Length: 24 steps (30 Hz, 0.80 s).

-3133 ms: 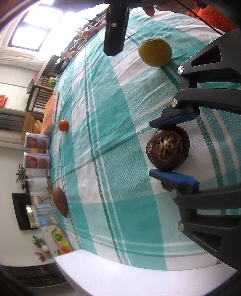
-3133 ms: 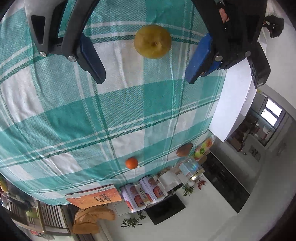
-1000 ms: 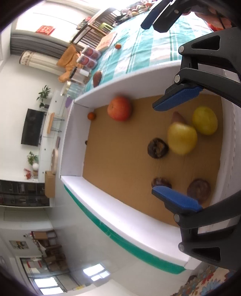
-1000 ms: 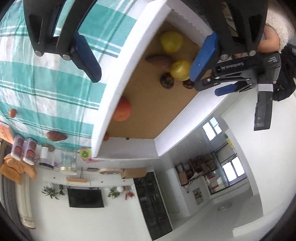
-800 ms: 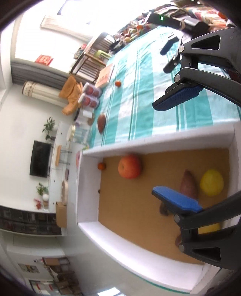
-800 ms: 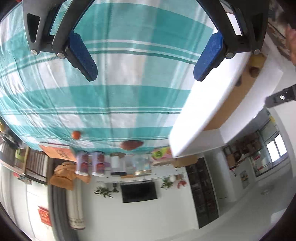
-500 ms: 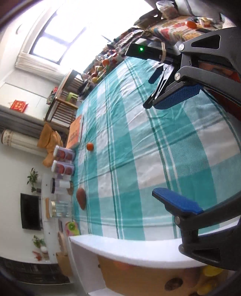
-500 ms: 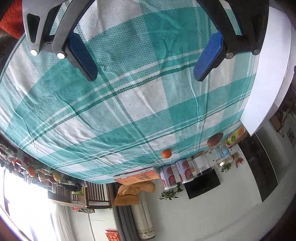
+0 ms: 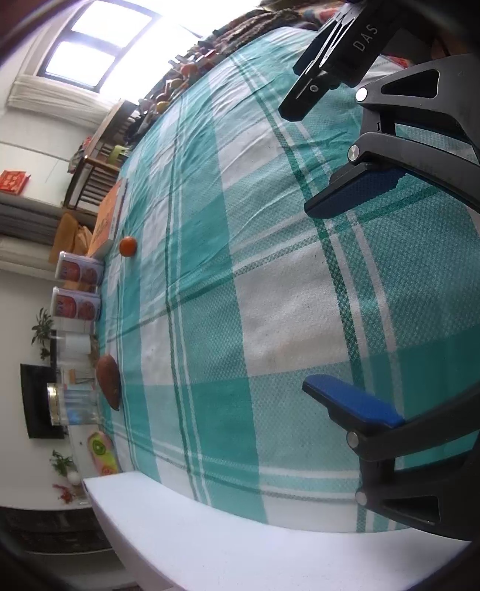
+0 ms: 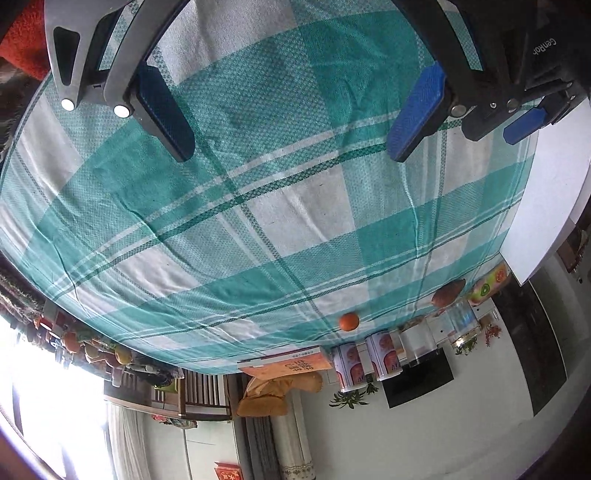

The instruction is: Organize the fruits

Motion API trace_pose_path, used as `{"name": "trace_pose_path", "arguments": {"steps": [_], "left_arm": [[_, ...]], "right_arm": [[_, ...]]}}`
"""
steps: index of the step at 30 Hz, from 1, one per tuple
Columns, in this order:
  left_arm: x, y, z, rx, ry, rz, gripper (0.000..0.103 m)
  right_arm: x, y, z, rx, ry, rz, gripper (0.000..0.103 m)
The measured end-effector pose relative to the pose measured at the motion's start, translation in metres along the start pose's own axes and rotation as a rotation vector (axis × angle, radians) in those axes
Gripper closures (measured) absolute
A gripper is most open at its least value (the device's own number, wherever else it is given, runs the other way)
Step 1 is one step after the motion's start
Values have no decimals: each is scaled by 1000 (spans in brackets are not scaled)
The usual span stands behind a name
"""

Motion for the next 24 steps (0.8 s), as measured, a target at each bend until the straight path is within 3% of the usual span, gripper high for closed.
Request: {"name": "trace_pose_path", "arguments": {"steps": [24], "left_arm": [[20, 6, 8, 84, -59, -79, 10]], "right_arm": [[4, 9, -1, 58, -21, -24, 0]]}}
Point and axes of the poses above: each gripper's, at about its wrist camera, not at the fingertips, and x roughly the way its jaws point, y to its right, z to its underside, the point moved 2 cm from there along x, roughly the way its jaws point, and after that the axes turned 6 degrees about z, right-handed, at the moved point
